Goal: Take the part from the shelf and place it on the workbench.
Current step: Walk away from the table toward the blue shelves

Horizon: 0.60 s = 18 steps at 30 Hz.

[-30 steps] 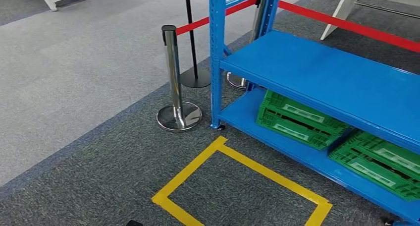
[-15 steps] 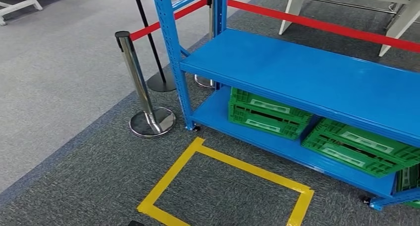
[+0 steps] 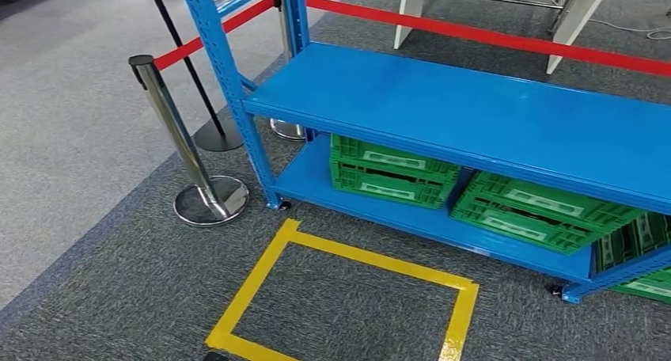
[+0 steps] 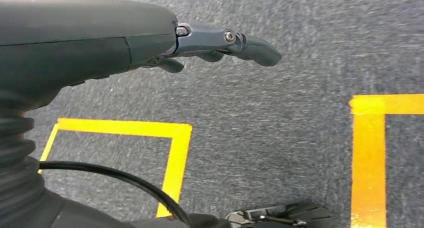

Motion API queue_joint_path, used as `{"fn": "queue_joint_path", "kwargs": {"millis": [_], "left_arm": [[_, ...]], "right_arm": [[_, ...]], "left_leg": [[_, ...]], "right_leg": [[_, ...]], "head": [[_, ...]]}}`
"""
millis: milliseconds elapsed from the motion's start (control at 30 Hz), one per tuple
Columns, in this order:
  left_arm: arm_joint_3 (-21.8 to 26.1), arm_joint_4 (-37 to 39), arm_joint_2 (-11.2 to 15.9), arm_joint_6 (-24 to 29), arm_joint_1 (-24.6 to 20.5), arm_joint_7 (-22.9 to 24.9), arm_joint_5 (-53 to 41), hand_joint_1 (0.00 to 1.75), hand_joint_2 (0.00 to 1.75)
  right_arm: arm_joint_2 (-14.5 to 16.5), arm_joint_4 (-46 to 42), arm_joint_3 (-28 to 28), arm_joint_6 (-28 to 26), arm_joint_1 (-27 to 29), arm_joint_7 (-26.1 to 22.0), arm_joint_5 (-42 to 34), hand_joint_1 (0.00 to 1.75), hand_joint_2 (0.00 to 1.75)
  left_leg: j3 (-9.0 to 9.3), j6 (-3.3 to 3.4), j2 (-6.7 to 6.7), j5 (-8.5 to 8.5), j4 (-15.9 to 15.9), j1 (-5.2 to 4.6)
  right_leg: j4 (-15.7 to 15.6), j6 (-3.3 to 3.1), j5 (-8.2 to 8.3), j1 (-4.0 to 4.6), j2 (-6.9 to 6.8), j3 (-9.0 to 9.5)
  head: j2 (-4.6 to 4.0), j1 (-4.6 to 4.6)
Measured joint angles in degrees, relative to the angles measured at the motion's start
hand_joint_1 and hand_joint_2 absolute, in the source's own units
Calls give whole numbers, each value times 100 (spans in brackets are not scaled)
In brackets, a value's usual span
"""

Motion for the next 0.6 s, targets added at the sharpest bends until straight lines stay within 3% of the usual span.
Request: {"fn": "queue_joint_path", "kwargs": {"millis": [67,133,200,267,300,333,400,467,533,600], "left_arm": [[0,0,1,3,-8,0,-7,0,175],[0,0,-3,4,-11,0,-14,0,175],[0,0,-5,4,-14,-1,-20,0,175],[0,0,-2,3,-29,-2,-22,0,175],[1,0,4,2,-33,3,-20,0,175],[3,0,13,-1,-32,8,-18,0,175],[6,0,31,-16,-13,18,-17,0,175],[11,3,45,-28,0,18,-23,0,175],[17,7,51,-31,1,18,-29,0,175],[21,9,51,-31,0,20,-33,0,175]], "right_arm": [[1,0,-1,1,3,-1,0,0,0],[1,-1,-1,2,11,1,-2,0,0],[1,-1,-1,4,7,0,-3,0,0],[-1,-1,-1,10,4,-1,-2,0,0],[-1,-1,-1,13,6,-1,-1,0,0],[-2,-1,-1,16,9,-1,0,0,0],[-1,-1,0,26,13,-1,2,0,0],[1,1,0,38,5,-2,3,0,0],[2,2,0,46,-1,-3,3,0,0],[1,2,-2,49,12,-2,3,0,0]], "left_leg": [[19,-49,57,-8,6,-6],[4,-102,5,-116,110,19],[-205,-144,-166,-454,640,35],[-550,-151,-278,-810,1438,32],[-658,-143,-297,-860,1680,29],[-674,-126,-311,-789,1706,27],[-435,-60,-386,-370,1125,21],[-138,15,-596,-47,388,17],[-48,42,-715,-3,100,6],[-48,60,-639,17,38,12]], "right_leg": [[-11,-79,-10,13,66,11],[-18,-144,8,5,140,11],[-27,-199,29,-8,218,11],[-25,-224,36,2,309,4],[-24,-229,37,10,366,6],[-24,-231,37,18,429,12],[-23,-231,38,30,562,32],[-14,-213,42,40,668,23],[-4,-158,68,29,746,-36],[-6,-86,91,10,797,-93]], "head": [[0,-13],[0,-22],[0,-42],[0,-51],[0,-52],[0,-51],[0,-52],[0,-47],[0,-53],[0,-64]]}}
